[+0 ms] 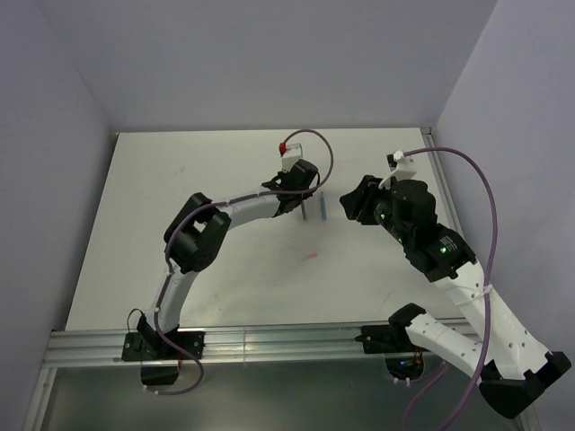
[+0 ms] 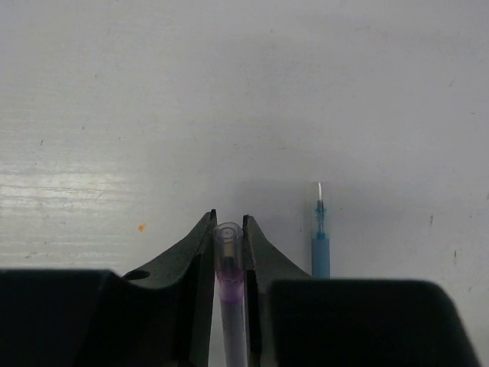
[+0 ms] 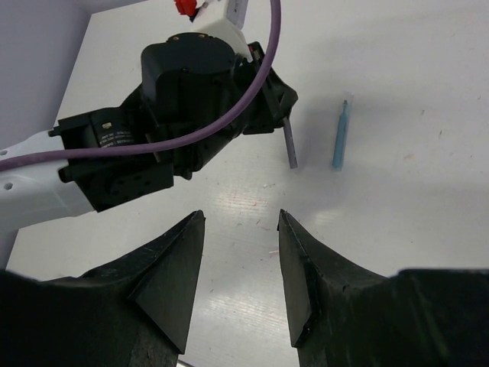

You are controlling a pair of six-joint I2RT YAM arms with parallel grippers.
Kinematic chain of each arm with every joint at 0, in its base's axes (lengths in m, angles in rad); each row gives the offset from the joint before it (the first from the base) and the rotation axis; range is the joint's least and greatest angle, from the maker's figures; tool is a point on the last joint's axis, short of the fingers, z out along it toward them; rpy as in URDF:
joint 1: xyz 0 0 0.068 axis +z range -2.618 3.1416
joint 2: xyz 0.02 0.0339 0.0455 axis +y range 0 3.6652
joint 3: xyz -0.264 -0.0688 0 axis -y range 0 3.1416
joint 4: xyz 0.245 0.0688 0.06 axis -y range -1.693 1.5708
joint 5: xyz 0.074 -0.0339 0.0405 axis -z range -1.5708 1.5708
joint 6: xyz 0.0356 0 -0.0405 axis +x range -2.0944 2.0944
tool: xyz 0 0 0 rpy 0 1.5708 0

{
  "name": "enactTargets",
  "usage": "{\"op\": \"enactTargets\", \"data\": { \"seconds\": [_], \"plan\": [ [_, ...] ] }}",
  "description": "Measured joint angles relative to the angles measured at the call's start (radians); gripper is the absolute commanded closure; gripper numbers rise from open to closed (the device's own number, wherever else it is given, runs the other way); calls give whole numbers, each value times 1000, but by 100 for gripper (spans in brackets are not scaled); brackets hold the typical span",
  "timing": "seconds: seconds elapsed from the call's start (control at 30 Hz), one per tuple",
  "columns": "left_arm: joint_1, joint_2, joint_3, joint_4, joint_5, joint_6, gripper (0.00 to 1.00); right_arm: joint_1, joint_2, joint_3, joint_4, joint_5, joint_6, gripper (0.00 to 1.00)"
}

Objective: Insert the pens into the pen caps

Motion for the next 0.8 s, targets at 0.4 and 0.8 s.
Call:
{"op": "enactTargets", "data": {
  "seconds": [0.4, 0.8],
  "plan": [
    [2, 44, 34, -40, -2, 23, 55, 0, -1, 0, 0, -1, -2, 49],
    [56, -168, -173, -108, -43, -55, 62, 0, 1, -4, 2, -9, -7, 48]
  ]
}}
